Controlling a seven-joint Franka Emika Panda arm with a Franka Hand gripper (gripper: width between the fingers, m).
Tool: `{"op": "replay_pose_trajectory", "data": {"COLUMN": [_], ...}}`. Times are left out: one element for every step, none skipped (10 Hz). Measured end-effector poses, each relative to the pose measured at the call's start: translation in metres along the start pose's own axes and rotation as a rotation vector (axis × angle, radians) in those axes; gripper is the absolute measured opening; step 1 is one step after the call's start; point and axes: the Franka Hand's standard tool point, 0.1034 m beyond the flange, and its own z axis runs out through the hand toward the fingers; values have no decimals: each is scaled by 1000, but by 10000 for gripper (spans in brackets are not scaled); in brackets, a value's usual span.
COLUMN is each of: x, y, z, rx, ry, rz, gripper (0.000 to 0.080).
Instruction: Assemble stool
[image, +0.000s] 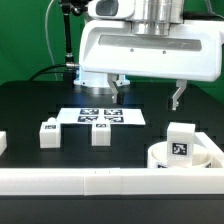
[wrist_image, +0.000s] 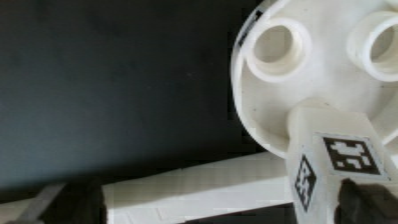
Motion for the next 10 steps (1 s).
{"op": "replay_pose_trajectory", "data": {"x": [-1,-7,-10,-11,-12,-16,-16,-16,-16,-17], "y": [10,27,48,69,88,101,98,97,98,98], "z": [4,9,13,17,22,27,27,27,27,29], "rx": [-2,-7,-10,-18,-26,-33,-32,-32,-32,-32], "ry": [9,6,3,5,6,-2,-2,-3,-3,-6], "rz": [-32,-49,-85,-106,-119,-109,-111,-114,-113,-112], "gripper": [649,649,649,649,649,649,649,649,649,649]}}
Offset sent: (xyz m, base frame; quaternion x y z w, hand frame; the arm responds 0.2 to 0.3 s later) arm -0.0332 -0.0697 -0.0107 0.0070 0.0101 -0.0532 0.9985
